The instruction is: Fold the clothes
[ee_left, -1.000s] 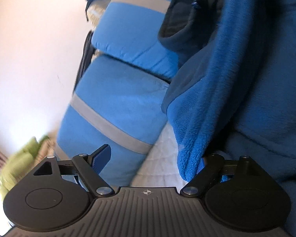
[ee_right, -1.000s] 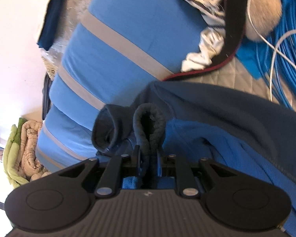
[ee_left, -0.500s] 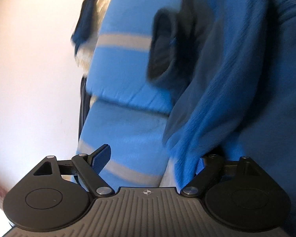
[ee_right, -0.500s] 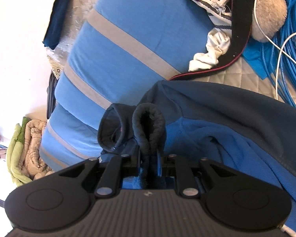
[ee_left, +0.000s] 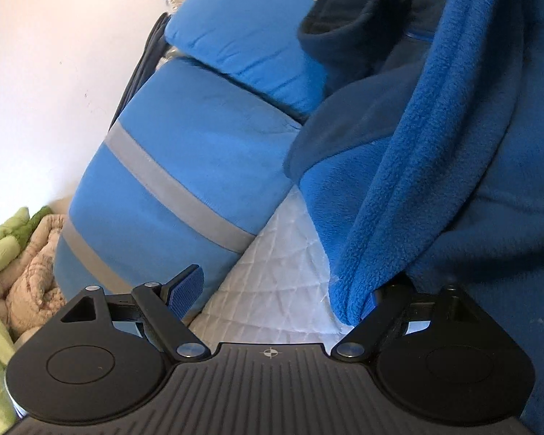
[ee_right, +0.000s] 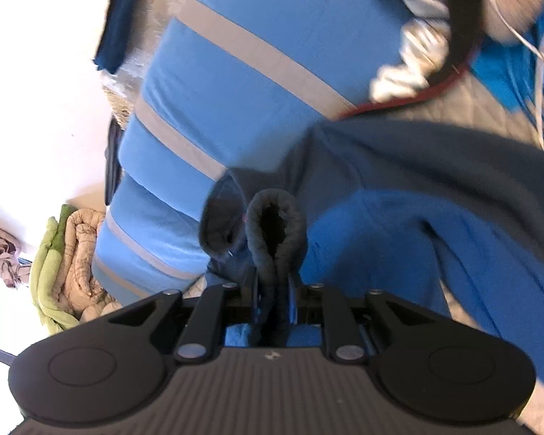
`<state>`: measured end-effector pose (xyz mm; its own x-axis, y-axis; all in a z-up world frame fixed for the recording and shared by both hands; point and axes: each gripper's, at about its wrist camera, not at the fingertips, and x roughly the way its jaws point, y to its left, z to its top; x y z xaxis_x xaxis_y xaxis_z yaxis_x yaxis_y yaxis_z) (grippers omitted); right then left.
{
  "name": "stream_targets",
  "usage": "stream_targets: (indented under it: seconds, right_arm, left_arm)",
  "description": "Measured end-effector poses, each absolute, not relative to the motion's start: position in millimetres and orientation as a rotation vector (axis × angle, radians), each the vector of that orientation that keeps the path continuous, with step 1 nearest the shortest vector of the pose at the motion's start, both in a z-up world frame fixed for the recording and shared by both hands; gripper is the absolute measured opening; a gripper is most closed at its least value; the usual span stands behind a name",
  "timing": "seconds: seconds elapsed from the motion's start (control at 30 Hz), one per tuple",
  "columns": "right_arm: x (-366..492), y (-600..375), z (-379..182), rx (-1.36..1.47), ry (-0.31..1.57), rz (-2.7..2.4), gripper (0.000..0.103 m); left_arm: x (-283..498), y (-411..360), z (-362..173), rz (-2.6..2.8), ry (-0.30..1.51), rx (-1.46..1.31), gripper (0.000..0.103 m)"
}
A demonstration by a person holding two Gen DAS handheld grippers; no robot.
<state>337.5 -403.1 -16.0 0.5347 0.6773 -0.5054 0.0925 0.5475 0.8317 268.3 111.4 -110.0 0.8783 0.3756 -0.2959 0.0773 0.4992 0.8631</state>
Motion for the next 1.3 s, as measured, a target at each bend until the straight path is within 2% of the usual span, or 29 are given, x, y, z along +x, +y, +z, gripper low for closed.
stream_targets:
  seconds: [0.17,0.4,0.73,1.3]
  right_arm:
    - [295.6,-421.3,-83.4,1.061,1.085,0.323,0.016]
    - [258.7,-419.6,-131.5,1.131,1.133,0.289,0.016]
    - [260.0,-414.0,-128.1,1.046,1.093,0.319,0.017]
    - [261.3,-412.3,-127.1,1.034,1.101,0.309,0.018]
  left_arm:
    - [268.5,117.1,-113.4,0.148,0.491,1.059,0.084]
    - [273.5,120.5,-112.2,0.109,0.526,1.04,0.084]
    - [267.6,121.6,-122.5,0.103,0.478,1.064,0.083]
    - [246.7,103.9,-140.3,0.131,0.357,1.276,0.083]
